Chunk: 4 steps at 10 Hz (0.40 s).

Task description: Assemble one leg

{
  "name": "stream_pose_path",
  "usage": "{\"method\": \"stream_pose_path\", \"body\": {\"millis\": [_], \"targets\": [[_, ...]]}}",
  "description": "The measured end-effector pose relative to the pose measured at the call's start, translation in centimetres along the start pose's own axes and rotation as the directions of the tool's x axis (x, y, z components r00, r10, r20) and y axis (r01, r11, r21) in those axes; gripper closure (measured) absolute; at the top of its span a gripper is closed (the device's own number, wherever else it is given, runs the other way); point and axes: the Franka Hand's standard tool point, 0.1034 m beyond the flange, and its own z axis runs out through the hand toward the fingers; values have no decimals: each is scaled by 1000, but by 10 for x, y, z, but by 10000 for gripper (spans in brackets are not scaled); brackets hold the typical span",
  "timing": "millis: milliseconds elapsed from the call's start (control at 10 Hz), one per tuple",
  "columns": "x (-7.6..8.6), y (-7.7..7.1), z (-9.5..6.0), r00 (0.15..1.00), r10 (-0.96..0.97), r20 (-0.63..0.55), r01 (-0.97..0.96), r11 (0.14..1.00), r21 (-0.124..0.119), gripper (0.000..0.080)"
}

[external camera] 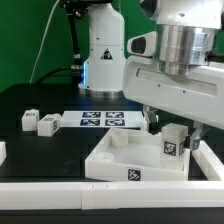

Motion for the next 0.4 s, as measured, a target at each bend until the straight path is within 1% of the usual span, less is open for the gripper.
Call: {"method": "stream_pose_path", "body": {"millis": [400], "targets": [[0, 0, 0, 1000, 0, 0, 0, 1000, 0, 151]]}}
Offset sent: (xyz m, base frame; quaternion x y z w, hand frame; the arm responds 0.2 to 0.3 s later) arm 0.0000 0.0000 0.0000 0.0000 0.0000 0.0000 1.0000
